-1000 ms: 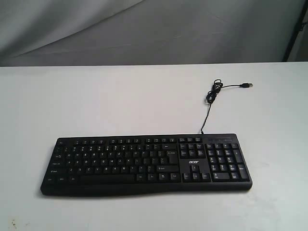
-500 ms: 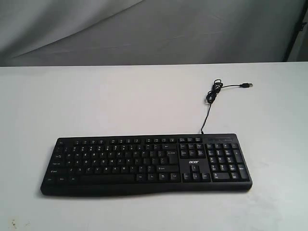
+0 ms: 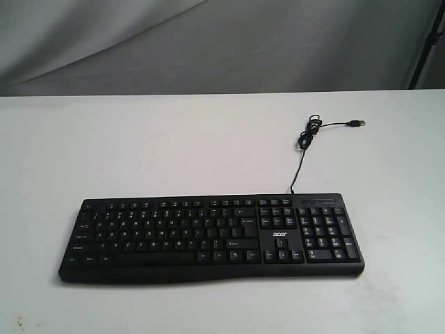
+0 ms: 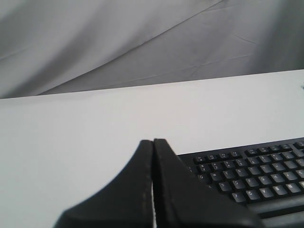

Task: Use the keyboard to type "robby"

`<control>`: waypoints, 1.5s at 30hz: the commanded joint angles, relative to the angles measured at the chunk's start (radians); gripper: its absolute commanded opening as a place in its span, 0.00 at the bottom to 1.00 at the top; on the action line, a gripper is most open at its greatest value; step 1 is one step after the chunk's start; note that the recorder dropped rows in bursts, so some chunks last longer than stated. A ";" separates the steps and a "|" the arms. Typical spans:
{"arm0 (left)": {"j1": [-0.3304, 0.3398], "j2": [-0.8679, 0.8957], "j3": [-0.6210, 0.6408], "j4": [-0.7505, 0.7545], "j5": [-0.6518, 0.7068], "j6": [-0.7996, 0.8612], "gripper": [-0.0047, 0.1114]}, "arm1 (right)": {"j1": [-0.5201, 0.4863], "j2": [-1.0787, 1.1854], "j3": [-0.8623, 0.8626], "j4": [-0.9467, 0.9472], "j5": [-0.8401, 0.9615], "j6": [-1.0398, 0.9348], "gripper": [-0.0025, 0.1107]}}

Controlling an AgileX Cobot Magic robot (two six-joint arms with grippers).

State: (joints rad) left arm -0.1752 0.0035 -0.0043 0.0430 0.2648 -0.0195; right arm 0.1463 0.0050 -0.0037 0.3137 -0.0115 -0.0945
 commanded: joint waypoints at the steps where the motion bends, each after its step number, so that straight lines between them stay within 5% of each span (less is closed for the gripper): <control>1: -0.006 -0.003 0.004 0.005 -0.006 -0.003 0.04 | -0.007 -0.005 0.004 -0.262 0.187 0.042 0.02; 6: -0.006 -0.003 0.004 0.005 -0.006 -0.003 0.04 | -0.007 -0.005 0.004 -0.333 0.286 0.156 0.02; 16: -0.006 -0.003 0.004 0.005 -0.006 -0.003 0.04 | -0.007 -0.005 0.004 -0.333 0.358 0.076 0.02; 45: -0.006 -0.003 0.004 0.005 -0.006 -0.003 0.04 | -0.007 -0.005 0.004 -0.321 0.356 0.061 0.02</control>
State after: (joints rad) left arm -0.1752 0.0035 -0.0043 0.0430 0.2648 -0.0195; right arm 0.1463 0.0051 -0.0037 0.0000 0.3442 -0.0309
